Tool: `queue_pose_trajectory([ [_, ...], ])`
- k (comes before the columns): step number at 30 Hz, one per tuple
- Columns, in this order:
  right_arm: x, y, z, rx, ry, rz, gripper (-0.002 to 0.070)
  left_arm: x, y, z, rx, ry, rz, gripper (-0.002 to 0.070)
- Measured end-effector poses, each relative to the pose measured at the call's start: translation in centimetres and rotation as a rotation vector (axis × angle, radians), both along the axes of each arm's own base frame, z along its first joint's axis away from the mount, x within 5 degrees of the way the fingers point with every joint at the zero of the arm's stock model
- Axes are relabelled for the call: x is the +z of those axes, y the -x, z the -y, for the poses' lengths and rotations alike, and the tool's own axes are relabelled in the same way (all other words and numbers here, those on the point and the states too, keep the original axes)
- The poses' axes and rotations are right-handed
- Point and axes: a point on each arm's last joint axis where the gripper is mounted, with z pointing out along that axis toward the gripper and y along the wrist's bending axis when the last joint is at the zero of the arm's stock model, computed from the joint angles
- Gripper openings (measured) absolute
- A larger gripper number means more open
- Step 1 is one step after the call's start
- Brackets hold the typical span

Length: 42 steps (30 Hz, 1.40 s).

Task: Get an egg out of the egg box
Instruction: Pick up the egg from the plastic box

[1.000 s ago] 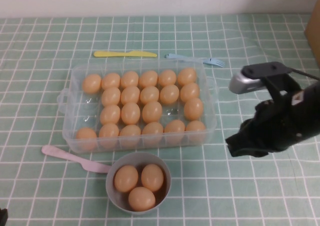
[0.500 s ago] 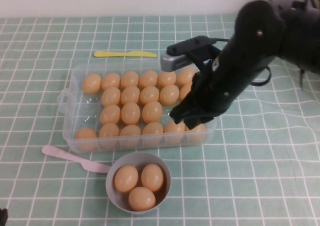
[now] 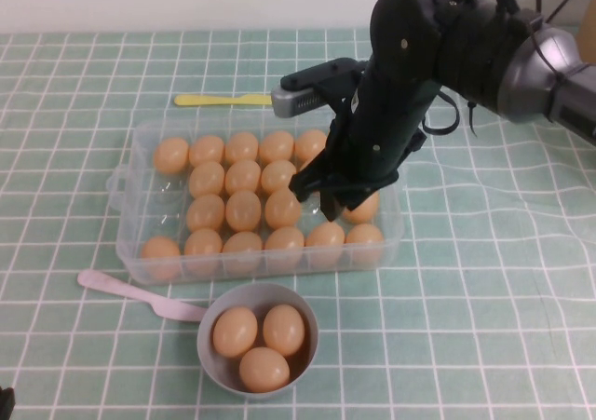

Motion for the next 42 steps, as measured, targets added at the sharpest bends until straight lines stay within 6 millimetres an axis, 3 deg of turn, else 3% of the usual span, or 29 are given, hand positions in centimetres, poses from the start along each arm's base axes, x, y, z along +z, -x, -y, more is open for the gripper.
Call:
queue_pose_trajectory([
  [7,0.4,-0.7,0.1,-0.172,-0.004,0.014,0.0399,0.0,0.0,0.0,0.000,0.000,0.000,-0.0003],
  [10,0.3,-0.9,0.2,-0.244,-0.004,0.011,0.0437,0.0,0.0,0.0,0.000,0.000,0.000,-0.0003],
  [22,-2.9,-2.1,-0.3,-0.430,0.009,-0.041,0.0447,0.0,0.0,0.0,0.000,0.000,0.000,-0.0003],
  [42,-4.7,-3.5,-0.1,-0.524,0.055,0.032,0.0441,0.0,0.0,0.0,0.000,0.000,0.000,-0.0003],
])
